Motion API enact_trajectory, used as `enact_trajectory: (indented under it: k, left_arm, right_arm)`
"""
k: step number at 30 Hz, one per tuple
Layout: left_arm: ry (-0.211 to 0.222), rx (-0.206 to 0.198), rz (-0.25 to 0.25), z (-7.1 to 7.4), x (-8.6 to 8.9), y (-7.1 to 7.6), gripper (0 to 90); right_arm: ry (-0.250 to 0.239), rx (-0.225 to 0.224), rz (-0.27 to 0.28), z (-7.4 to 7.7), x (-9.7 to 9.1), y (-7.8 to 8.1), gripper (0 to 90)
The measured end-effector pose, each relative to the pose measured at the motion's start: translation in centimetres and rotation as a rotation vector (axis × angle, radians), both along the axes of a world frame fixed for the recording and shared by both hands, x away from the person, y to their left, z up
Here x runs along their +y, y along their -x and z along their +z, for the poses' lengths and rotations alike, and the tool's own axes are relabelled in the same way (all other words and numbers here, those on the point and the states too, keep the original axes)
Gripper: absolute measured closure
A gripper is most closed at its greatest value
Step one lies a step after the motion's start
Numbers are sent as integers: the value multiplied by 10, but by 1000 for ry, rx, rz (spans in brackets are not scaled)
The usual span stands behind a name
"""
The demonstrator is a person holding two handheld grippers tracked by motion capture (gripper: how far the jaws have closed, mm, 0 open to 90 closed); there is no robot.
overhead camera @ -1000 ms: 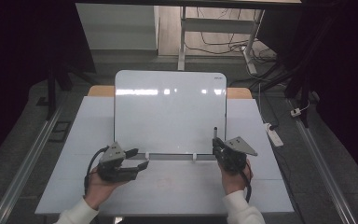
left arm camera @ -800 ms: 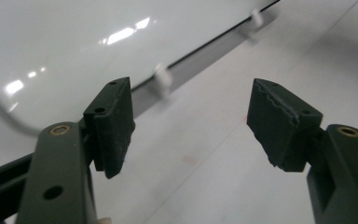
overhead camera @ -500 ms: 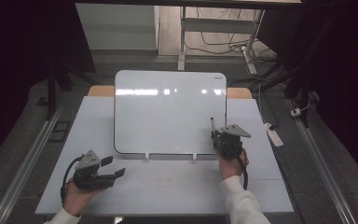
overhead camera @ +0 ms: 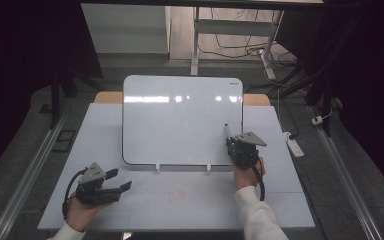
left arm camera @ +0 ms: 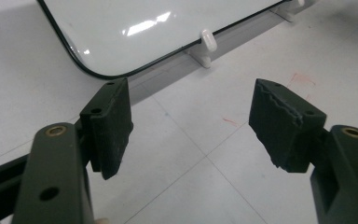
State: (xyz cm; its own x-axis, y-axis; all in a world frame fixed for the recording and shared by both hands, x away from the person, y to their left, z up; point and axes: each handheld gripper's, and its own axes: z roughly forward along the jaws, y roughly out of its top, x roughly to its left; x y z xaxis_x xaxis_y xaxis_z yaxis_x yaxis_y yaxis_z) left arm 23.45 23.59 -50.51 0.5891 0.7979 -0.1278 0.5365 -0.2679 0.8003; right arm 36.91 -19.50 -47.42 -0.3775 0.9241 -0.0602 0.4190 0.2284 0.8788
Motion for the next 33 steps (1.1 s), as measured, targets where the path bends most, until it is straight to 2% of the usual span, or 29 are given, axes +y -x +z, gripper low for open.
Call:
enact_trajectory:
  k: [11,19,22,27,33]
  left_arm:
    - [1,-4,16,-2,5,1,302]
    - [1,-3,22,-3,7,2,302]
    - [2,-7,23,-3,7,2,302]
    - [0,-1,28,-5,10,2,300]
    - [9,3,24,-7,13,2,296]
  right_arm:
    - [-11,11,20,2,-4,-2,795]
    - [1,9,35,2,-5,-3,782]
    - [-6,8,41,2,-5,-3,728]
    - [-1,-25,91,6,-7,3,614]
    - [-12,-35,229,10,-23,20,534]
